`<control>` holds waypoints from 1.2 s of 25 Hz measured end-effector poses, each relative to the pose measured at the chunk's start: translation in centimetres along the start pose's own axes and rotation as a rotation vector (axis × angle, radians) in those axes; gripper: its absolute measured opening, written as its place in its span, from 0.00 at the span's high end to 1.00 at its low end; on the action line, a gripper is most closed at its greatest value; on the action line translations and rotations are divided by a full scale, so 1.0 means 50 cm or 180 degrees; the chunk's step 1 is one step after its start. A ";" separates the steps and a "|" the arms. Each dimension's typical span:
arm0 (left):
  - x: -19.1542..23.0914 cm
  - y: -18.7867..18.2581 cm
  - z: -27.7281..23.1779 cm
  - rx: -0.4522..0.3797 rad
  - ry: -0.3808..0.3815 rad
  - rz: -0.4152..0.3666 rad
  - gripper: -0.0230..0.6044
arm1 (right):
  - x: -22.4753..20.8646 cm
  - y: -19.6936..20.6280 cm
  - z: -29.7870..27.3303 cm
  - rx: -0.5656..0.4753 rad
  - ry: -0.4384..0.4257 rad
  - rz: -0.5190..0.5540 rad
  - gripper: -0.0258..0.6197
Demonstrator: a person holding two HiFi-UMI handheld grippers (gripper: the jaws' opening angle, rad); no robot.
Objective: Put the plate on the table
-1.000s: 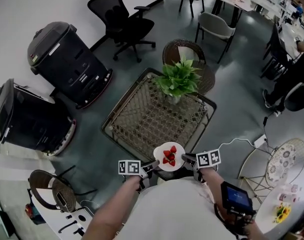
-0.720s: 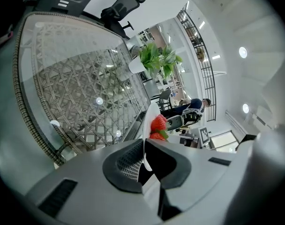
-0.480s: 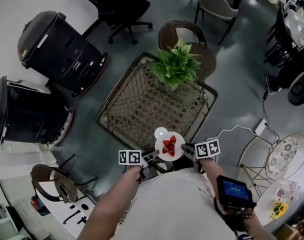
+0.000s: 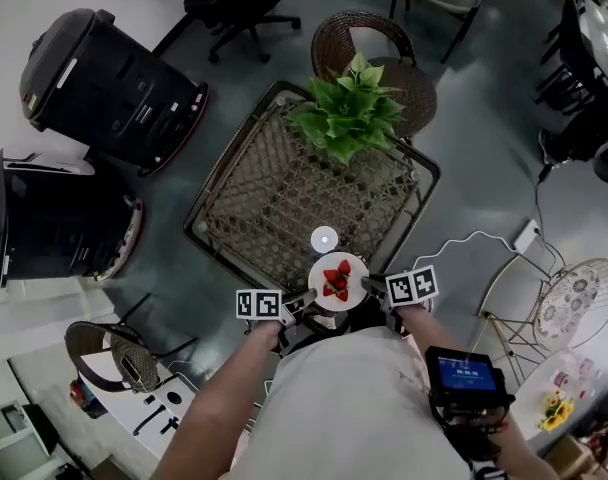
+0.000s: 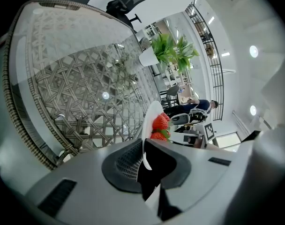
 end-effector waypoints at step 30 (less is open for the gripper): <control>0.051 -0.130 -0.119 -0.0107 -0.0332 0.0128 0.95 | -0.137 -0.135 -0.055 0.0250 0.0134 0.0044 0.91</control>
Point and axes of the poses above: the fingertips, and each gripper's own axes: z backward along the fingers, x to its left, y out of its underside, the point moved 4 cm from there along z, backward along the fingers, and after that the axes turned 8 degrees about -y, right-handed, at the moved point
